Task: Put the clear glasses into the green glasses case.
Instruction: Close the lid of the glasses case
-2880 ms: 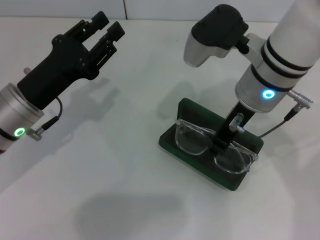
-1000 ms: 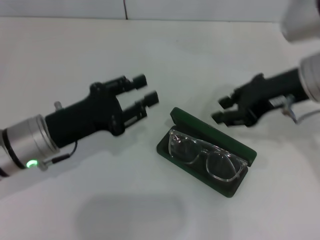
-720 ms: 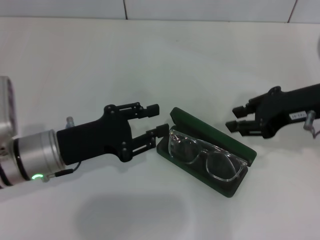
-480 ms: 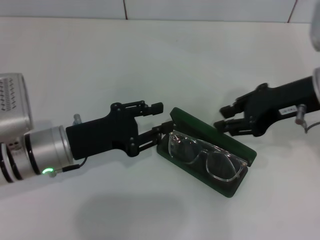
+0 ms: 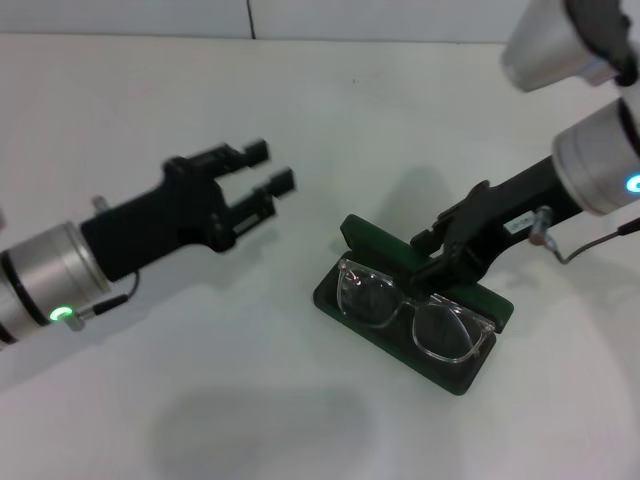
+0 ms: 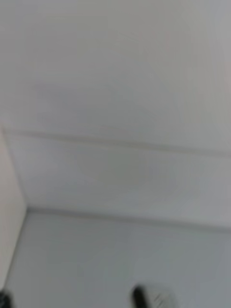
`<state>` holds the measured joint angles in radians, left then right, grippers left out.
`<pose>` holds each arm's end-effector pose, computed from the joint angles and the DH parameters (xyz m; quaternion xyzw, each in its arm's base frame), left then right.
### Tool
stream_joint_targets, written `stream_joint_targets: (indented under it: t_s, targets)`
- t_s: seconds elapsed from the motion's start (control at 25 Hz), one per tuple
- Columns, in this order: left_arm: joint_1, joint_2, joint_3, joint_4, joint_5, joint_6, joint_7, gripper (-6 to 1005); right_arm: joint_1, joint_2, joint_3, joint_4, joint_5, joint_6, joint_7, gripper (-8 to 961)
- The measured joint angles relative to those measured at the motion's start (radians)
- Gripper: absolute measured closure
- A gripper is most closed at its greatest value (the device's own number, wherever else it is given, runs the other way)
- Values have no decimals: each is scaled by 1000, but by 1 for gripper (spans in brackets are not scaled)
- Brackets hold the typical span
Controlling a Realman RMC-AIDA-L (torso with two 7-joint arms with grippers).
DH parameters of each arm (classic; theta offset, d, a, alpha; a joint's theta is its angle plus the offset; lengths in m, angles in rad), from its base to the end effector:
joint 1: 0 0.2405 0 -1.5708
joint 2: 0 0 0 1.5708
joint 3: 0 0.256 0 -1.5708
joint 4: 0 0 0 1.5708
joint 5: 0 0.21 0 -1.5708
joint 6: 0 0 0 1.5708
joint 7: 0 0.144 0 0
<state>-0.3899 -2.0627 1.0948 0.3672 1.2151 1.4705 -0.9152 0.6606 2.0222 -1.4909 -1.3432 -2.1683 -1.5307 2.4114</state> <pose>-0.2718 0.3004 -0.0248 -0.8692 -0.1732 -0.3934 0.2444 0.1137 0.3427 -0.0197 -0.9762 0.2053 -0.0532 0.0460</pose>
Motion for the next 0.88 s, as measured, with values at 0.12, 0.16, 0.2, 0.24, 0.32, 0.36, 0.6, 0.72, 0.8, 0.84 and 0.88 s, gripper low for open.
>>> stream_joint_targets:
  t_s: [0.12,0.16,0.2,0.24,0.32,0.36,0.6,0.72,0.8,0.84,0.88]
  targets:
    - [5,-3,-28,2,0,0,-1,509,18,0,-34,1,-29,16,38,480]
    - [6,-4,-37,3,0,0,-2,509,27,0,-52,1,-46,26,60,465]
    - [6,-4,-40,3,0,0,-2,509,36,0,-70,1,-69,39,82,450]
    - [6,-4,-41,2,0,0,-3,509,42,-1,-84,0,-84,49,97,435]
    - [4,-4,-41,2,0,0,-3,509,51,-1,-105,0,-106,62,115,439]
    - [3,-4,-42,2,0,0,-2,509,55,-1,-115,0,-115,66,124,441]
    - [2,0,-43,3,0,0,-2,509,63,3,-155,-45,-136,74,158,445]
    - [3,1,-43,3,0,-1,-2,509,58,2,-149,-85,-126,67,158,445]
    - [4,2,-43,3,0,-1,-2,509,55,1,-148,-101,-123,65,158,446]
    - [3,2,-43,3,0,-1,-2,509,53,1,-148,-107,-122,63,158,446]
    - [2,2,-44,3,0,-1,-2,509,48,1,-148,-114,-122,62,158,446]
